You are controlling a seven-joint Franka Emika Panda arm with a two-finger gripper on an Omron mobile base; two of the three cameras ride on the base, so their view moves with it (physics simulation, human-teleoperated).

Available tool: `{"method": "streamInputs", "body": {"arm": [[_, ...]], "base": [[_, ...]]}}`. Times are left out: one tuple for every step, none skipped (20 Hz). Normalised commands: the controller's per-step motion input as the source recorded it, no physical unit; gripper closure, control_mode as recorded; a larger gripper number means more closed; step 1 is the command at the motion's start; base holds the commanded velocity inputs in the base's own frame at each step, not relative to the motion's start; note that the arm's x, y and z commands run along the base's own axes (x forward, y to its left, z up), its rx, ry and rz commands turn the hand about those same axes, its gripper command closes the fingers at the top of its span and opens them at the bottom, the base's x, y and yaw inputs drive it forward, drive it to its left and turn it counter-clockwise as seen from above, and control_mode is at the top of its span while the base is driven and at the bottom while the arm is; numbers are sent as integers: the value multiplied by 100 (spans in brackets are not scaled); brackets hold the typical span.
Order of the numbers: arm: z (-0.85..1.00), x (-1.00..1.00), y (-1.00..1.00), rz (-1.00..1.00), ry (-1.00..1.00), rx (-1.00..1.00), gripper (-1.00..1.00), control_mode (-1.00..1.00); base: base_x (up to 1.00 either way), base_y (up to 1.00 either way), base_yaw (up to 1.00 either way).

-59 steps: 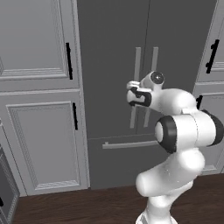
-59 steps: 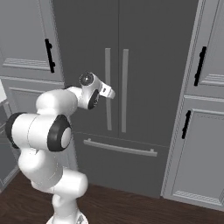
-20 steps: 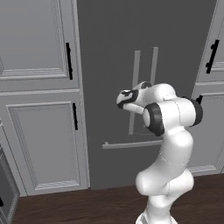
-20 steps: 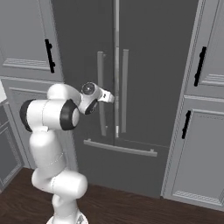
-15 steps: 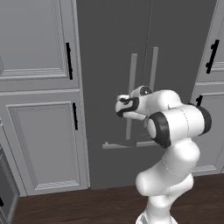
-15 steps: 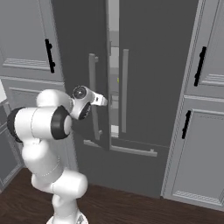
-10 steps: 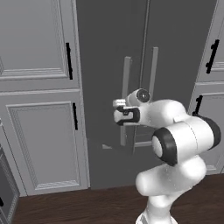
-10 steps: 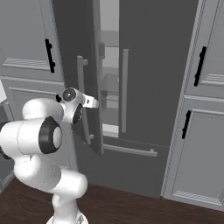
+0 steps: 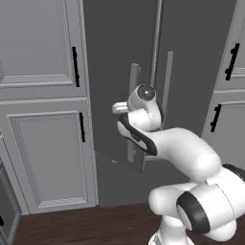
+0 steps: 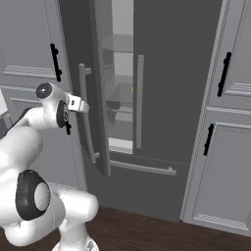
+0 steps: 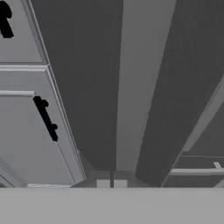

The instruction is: Grab a lemon wedge from the fridge and one ice cube from the ice bowl, and put them in the glass of lemonade.

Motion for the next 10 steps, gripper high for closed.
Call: {"method": "streamInputs", "body": {"arm": [[73, -63, 61, 1, 15, -6, 100, -100], [81, -58, 39, 0, 12, -5, 100, -100], [86, -54, 0, 0, 1, -2, 100, -100], [54, -39, -44, -6, 0, 0, 100, -100], [34, -40, -85, -8, -1, 0, 100, -100], [26, -48, -96, -6, -5, 0, 100, -100], [23, -46, -97, -7, -3, 0, 100, -100], [14, -39, -88, -8, -1, 2, 100, -100], [0, -20, -100, -16, -1, 21, 100, -100], [0, -11, -100, -22, -7, 49, 100, -100]], "base": [[0, 0, 0], [0, 0, 0], [0, 0, 0], [0, 0, 0], [0, 0, 0], [0, 0, 0], [0, 0, 0], [0, 0, 0], [0, 0, 0], [0, 0, 0]]}}
